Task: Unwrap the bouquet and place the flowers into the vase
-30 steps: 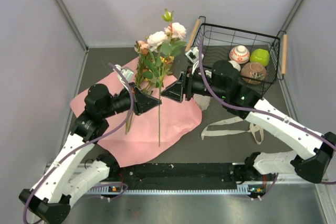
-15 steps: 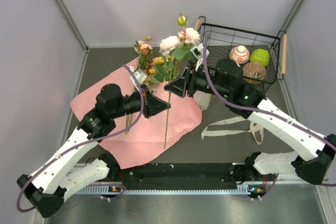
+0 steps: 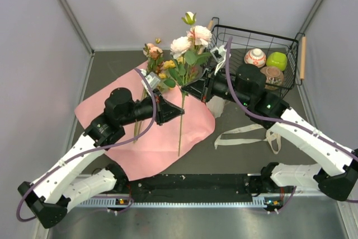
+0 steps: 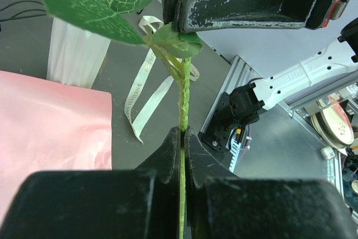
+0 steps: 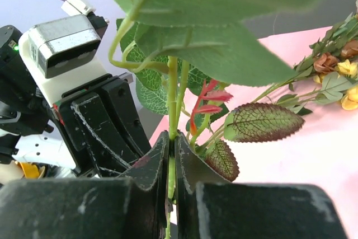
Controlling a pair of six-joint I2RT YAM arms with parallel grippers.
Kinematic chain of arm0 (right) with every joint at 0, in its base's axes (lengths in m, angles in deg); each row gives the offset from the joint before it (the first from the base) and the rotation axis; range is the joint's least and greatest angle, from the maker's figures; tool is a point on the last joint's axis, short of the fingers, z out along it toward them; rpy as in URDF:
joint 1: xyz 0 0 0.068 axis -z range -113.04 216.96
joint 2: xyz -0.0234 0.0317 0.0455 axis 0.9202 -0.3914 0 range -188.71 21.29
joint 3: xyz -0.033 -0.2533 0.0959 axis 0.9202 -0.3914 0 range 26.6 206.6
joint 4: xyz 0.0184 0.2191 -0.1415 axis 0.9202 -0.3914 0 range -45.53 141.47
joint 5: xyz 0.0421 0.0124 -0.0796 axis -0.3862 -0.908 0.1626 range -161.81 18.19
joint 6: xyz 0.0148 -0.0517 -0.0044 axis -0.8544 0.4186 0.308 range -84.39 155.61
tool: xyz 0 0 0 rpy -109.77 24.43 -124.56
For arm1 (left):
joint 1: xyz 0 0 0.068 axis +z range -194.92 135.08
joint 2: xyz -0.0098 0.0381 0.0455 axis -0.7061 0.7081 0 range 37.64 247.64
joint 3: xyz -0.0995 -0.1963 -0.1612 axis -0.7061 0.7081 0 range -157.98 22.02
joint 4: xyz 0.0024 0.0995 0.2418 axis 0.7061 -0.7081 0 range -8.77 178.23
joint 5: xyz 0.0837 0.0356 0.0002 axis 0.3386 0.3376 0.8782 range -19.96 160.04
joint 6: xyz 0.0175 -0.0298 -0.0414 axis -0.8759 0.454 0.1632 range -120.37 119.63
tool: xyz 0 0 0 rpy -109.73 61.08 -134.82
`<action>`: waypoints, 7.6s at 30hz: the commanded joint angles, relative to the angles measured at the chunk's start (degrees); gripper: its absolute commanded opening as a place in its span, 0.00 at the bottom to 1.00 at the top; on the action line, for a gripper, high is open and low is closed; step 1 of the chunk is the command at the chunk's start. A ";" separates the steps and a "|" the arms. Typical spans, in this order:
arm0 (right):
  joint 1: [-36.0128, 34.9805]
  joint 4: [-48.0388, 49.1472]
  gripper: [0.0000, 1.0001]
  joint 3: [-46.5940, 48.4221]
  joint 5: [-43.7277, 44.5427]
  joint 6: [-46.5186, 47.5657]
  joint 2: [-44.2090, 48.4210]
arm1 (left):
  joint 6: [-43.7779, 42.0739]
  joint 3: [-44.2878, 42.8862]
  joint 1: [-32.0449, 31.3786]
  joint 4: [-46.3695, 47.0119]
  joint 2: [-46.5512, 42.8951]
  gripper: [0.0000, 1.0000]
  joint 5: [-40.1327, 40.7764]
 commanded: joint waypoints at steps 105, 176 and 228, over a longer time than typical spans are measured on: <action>11.69 9.35 0.58 -20.12 30.57 18.85 9.15 | -0.63 2.45 1.36 -16.68 -5.18 0.81 32.40; 11.69 -20.30 0.99 -21.25 4.46 10.14 24.53 | -13.38 -23.13 17.71 -31.01 54.77 0.40 42.33; -1.58 -2.29 0.95 -1.83 2.35 -3.38 3.80 | -3.63 -4.06 16.13 -3.34 -1.80 0.00 4.55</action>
